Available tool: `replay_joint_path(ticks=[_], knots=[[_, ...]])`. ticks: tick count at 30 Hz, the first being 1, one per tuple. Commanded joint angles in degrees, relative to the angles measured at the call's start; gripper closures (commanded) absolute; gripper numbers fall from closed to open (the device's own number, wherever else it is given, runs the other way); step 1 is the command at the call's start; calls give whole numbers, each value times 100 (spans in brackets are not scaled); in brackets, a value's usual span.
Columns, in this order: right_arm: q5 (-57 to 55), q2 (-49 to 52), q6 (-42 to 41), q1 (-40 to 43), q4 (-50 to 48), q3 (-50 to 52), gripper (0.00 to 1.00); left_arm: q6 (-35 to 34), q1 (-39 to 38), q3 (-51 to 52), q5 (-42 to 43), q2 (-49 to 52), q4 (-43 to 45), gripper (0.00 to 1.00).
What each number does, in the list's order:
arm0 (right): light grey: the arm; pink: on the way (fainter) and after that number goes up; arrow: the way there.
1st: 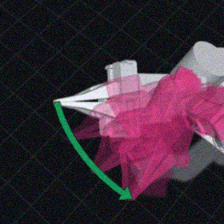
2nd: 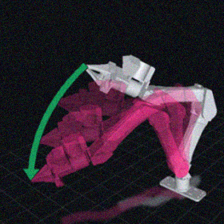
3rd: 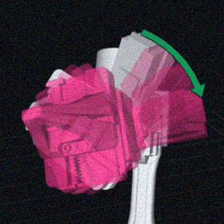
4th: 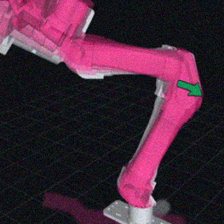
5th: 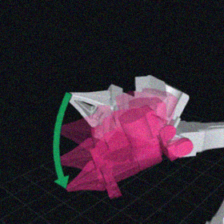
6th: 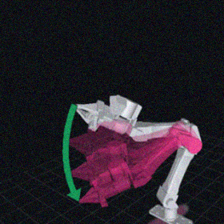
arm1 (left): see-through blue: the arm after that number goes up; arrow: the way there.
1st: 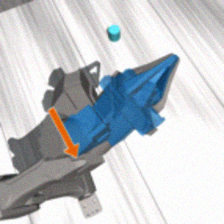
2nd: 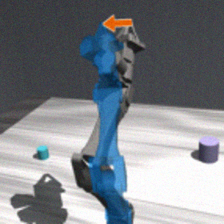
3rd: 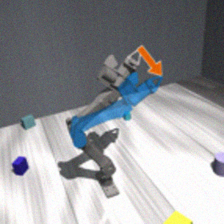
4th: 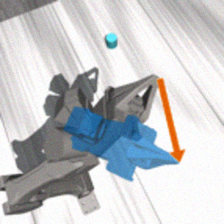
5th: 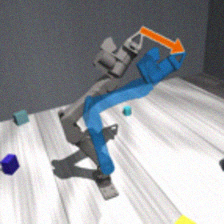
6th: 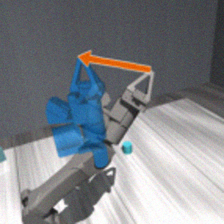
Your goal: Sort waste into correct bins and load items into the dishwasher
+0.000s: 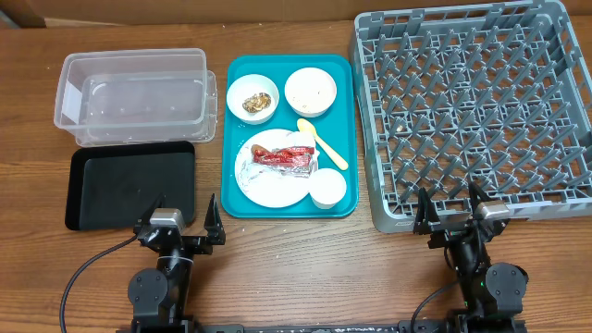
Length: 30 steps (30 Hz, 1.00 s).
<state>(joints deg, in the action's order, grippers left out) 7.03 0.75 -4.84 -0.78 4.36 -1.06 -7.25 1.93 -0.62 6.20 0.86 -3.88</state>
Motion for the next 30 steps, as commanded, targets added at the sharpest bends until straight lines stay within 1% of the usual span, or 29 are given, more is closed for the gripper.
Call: replay_joint_path(ticks=[1,5,7,10,14,17,20,24,28,30], knots=[[-39,-42,20,15,-17,59,0,105,33,35,-70,-59,-7,0],[-151,-42,61,17,-15,59,0,105,33,35,-72,-59,-7,0],[-426,-42,57,15,4,59,0,105,33,35,-70,-59,-7,0],[-293,-42,13,15,-44,57,0,111,33,35,-90,-59,-13,0],[-186,-42,-9,17,-433,-146,0,109,35,7,-48,-59,634,0],[-181,-42,-7,17,-636,-662,0,107,35,-275,-57,-52,721,0],[-177,-7,-4,15,-354,-1379,0,109,35,-898,-20,122,413,0],[-177,227,0,15,407,-2398,0,280,33,-2000,177,723,-199,0],[-181,723,66,15,1259,-3383,0,302,33,-3440,127,1834,-946,0],[-181,1113,81,15,1751,-3882,0,304,24,-4382,229,2649,-1517,0]])
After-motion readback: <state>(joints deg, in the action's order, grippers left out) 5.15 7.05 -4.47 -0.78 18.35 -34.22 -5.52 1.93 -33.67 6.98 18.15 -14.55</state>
